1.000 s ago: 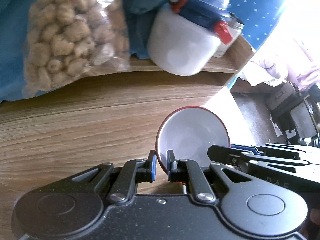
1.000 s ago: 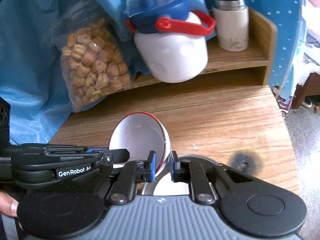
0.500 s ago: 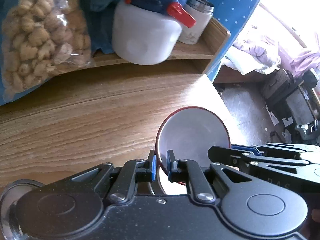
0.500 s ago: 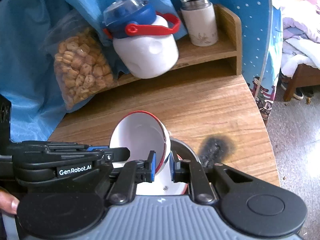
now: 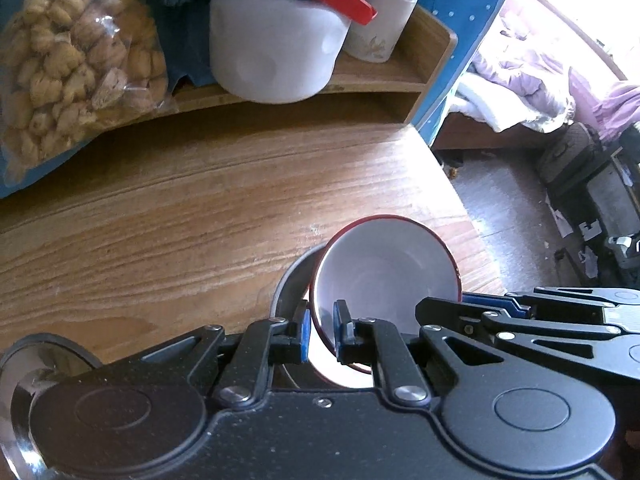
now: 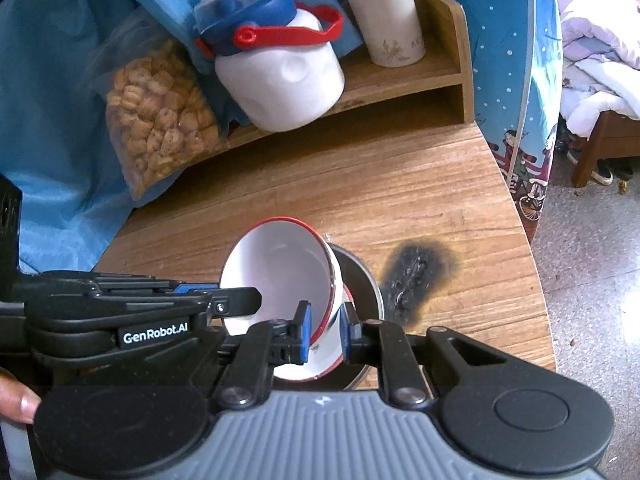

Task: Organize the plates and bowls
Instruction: 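Lift the small white bowl with both grippers and carry it over the steel bowl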

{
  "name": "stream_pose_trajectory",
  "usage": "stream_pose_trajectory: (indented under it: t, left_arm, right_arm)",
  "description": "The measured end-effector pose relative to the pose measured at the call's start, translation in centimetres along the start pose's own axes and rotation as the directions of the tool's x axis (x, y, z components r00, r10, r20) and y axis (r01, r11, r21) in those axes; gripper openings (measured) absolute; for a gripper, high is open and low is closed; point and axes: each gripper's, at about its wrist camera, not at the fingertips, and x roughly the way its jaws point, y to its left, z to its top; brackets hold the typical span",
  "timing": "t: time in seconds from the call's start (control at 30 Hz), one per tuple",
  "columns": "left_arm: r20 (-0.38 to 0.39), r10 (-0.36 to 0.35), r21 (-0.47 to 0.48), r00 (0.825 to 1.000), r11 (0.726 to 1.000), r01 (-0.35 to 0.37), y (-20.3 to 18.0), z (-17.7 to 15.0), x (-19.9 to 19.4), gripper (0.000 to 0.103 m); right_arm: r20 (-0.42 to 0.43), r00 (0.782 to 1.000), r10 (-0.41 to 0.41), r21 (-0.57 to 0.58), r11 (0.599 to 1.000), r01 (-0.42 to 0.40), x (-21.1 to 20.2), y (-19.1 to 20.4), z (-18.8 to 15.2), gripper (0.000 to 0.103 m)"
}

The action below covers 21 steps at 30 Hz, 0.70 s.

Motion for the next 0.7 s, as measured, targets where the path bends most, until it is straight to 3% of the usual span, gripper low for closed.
stream_pose_trajectory:
  t: [0.7]
  left_arm:
    - [-0.086, 0.135, 0.013, 0.987, 0.991, -0.134, -1.3, -0.7, 0.8, 0.015]
  right_arm:
    - [-0.083, 0.994, 0.069, 0.006, 0.998, -0.068, 1.8, -0.9, -0.5, 0.017]
